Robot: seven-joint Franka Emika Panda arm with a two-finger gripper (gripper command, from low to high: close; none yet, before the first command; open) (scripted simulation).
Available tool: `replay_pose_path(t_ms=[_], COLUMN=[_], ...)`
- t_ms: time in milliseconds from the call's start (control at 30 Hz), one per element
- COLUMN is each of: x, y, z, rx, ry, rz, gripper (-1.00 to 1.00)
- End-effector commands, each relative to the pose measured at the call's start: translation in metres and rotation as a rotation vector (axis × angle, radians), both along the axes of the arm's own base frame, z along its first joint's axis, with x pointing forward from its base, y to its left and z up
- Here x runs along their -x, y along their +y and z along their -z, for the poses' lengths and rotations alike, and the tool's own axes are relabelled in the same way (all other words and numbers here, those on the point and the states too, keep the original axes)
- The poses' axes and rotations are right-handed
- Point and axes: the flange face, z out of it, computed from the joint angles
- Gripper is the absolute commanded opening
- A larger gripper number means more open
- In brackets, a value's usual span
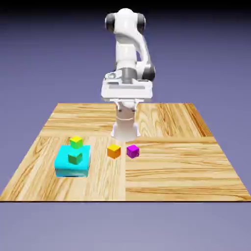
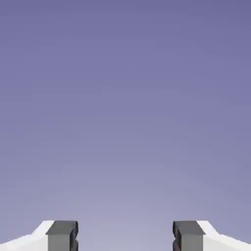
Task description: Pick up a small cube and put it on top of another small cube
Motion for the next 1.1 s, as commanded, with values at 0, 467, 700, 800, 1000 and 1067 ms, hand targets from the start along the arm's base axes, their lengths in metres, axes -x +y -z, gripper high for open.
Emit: replay_pose_path(t_ms=[0, 467, 700, 800, 1000, 1067], x=[0.002, 0.025, 0.033, 0.036, 0.043, 0.046], y=[0.004, 0.061, 0.080, 0.085, 0.086, 0.083], z=[-0.001, 0.015, 0.050, 0.070, 0.118, 0.136], rx=[0.025, 0.384, 0.552, 0.616, 0.720, 0.746], ry=[0.009, 0.209, 0.371, 0.455, 0.647, 0.719], rz=[-0.015, -0.207, -0.294, -0.330, -0.398, -0.421], gripper=[0.00, 0.00, 0.00, 0.00, 0.00, 0.00])
